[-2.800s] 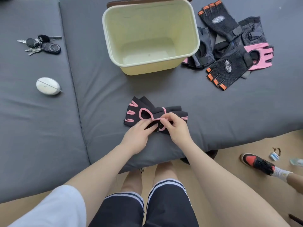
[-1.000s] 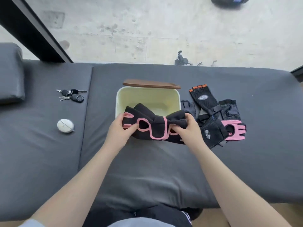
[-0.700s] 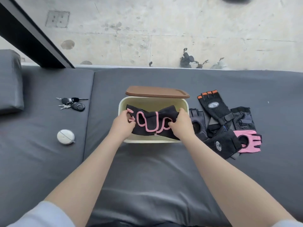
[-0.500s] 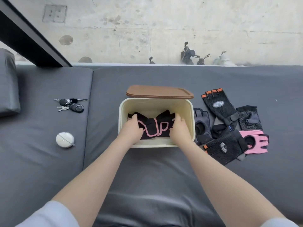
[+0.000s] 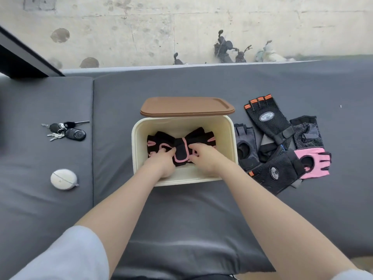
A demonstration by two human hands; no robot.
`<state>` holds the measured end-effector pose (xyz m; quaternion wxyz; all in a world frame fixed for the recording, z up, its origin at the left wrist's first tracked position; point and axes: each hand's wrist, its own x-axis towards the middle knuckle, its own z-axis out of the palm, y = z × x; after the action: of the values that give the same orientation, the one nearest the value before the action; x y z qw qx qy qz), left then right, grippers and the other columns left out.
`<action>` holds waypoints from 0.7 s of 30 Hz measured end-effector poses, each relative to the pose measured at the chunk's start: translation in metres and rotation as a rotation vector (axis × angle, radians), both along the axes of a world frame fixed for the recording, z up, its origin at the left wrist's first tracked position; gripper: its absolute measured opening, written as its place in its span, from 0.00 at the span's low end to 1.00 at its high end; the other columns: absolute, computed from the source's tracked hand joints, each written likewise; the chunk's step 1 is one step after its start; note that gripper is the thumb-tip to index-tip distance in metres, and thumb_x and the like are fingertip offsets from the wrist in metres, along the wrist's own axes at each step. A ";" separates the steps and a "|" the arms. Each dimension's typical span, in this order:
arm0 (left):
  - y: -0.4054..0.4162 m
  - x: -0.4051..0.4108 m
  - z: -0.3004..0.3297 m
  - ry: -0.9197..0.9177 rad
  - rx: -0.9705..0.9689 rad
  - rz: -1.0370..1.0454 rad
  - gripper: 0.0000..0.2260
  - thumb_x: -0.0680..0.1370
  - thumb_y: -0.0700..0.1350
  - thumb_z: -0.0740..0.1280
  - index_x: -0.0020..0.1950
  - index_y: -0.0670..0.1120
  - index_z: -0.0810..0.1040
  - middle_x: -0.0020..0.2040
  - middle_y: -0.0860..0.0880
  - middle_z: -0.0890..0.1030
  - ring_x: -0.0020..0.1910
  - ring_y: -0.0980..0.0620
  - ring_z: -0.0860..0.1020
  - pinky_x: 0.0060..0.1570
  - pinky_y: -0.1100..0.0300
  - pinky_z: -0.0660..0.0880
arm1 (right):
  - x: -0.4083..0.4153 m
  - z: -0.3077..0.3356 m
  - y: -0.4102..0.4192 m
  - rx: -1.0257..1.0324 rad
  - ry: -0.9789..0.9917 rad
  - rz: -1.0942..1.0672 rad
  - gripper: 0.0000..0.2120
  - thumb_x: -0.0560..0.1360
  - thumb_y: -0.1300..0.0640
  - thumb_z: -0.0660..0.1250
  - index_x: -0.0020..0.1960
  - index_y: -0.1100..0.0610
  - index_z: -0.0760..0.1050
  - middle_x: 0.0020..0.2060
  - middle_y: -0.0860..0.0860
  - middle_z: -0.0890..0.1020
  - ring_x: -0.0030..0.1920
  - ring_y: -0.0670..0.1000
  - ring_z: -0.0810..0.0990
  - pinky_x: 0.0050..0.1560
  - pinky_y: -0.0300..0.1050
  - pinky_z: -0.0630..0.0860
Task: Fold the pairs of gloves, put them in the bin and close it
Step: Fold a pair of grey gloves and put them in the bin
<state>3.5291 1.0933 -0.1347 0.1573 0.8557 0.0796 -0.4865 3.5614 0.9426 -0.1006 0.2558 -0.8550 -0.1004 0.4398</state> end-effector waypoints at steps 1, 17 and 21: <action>-0.002 -0.001 0.006 -0.100 0.000 0.041 0.25 0.78 0.44 0.55 0.75 0.51 0.55 0.74 0.43 0.58 0.69 0.38 0.63 0.66 0.46 0.66 | -0.002 0.009 -0.006 0.063 -0.080 -0.107 0.15 0.78 0.59 0.57 0.64 0.57 0.71 0.58 0.56 0.78 0.54 0.54 0.76 0.56 0.45 0.72; -0.111 -0.024 0.084 -0.808 -0.566 0.138 0.13 0.75 0.36 0.58 0.53 0.42 0.79 0.45 0.51 0.80 0.47 0.50 0.79 0.51 0.59 0.74 | -0.072 -0.049 -0.167 -0.087 -0.331 -0.385 0.19 0.80 0.56 0.55 0.70 0.56 0.66 0.71 0.54 0.68 0.70 0.58 0.64 0.69 0.57 0.64; -0.120 -0.038 0.080 -0.857 -0.555 0.164 0.13 0.73 0.35 0.58 0.50 0.42 0.80 0.40 0.55 0.78 0.41 0.61 0.76 0.44 0.74 0.70 | -0.067 -0.064 -0.163 -0.293 -0.384 -0.033 0.27 0.79 0.52 0.58 0.75 0.53 0.53 0.76 0.48 0.57 0.75 0.57 0.52 0.70 0.56 0.53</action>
<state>3.4910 0.9737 -0.0542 0.4346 0.8951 -0.0573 -0.0812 3.4947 0.7800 -0.1650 0.1123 -0.9525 -0.0683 0.2746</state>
